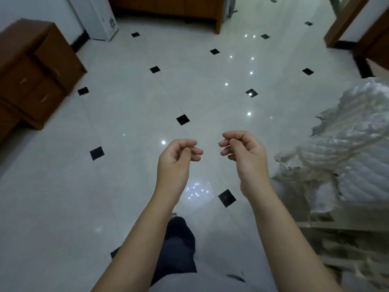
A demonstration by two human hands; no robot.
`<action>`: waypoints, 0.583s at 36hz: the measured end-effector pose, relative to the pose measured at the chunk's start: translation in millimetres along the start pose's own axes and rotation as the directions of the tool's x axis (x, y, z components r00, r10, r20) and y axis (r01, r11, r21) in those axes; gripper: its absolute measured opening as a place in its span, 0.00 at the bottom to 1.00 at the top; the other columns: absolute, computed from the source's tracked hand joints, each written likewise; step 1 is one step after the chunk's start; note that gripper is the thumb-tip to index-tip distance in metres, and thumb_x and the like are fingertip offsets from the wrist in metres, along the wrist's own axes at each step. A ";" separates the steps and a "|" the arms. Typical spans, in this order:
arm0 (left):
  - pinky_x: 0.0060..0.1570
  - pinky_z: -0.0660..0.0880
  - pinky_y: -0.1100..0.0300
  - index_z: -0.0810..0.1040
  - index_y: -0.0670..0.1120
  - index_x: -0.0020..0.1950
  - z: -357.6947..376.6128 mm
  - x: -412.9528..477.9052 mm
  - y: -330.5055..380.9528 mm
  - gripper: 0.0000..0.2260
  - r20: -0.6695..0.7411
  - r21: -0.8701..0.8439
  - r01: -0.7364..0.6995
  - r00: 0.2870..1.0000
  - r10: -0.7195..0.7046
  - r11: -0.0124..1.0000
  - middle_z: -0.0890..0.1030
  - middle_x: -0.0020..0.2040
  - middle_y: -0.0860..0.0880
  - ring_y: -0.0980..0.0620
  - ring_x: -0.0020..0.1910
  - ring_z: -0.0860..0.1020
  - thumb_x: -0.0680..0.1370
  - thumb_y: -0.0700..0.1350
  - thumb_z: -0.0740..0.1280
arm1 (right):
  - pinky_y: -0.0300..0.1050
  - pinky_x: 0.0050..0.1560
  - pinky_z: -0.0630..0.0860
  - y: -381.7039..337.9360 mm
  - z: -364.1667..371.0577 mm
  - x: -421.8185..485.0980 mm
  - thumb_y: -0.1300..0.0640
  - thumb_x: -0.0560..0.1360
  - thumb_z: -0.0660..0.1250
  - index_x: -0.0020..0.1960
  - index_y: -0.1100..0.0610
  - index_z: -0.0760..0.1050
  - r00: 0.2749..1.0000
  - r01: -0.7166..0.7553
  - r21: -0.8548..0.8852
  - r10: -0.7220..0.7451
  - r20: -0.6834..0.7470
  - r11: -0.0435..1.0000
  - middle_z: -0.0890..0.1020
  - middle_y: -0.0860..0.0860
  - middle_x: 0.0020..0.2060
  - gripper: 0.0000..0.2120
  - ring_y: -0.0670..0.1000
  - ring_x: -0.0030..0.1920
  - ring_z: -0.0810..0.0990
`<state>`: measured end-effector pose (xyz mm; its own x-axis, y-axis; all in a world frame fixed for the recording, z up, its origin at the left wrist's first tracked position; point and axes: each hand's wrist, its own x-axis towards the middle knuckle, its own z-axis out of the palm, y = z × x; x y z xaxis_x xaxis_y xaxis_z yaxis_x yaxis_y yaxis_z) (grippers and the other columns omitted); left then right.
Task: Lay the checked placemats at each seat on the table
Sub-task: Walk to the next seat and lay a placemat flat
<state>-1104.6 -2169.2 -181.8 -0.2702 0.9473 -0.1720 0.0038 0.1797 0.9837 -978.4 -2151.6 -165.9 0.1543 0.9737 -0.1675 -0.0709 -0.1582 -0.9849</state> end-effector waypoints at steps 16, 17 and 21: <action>0.36 0.71 0.76 0.76 0.50 0.43 89.9 235.9 57.5 0.12 0.370 0.051 -0.036 0.929 0.015 0.998 0.82 0.39 0.52 0.63 0.33 0.77 0.78 0.35 0.58 | 0.28 0.35 0.71 -46.6 13.5 202.1 0.67 0.76 0.57 0.42 0.52 0.77 0.932 0.044 0.067 -0.017 -0.362 0.997 0.81 0.43 0.31 0.14 0.41 0.31 0.76; 0.36 0.71 0.76 0.76 0.50 0.44 104.3 247.5 59.6 0.12 0.397 0.054 -0.037 0.918 0.013 0.998 0.82 0.38 0.52 0.63 0.33 0.77 0.78 0.35 0.58 | 0.28 0.35 0.71 -48.6 6.3 215.3 0.67 0.76 0.57 0.42 0.52 0.77 0.923 0.051 0.071 -0.020 -0.384 0.996 0.81 0.43 0.31 0.14 0.41 0.31 0.76; 0.36 0.71 0.76 0.76 0.49 0.44 168.6 294.6 69.7 0.12 0.500 0.054 -0.053 0.866 0.020 0.997 0.82 0.38 0.53 0.63 0.33 0.77 0.78 0.35 0.58 | 0.28 0.35 0.71 -55.6 -26.1 274.4 0.67 0.76 0.57 0.41 0.52 0.76 0.891 0.083 0.075 -0.040 -0.451 0.994 0.81 0.44 0.32 0.15 0.41 0.31 0.76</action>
<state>-1021.6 -1832.9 -172.6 0.2471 0.9564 -0.1557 0.0697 0.1427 0.9873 -906.4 -1879.9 -158.2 0.5853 0.8004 -0.1298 -0.1314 -0.0643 -0.9892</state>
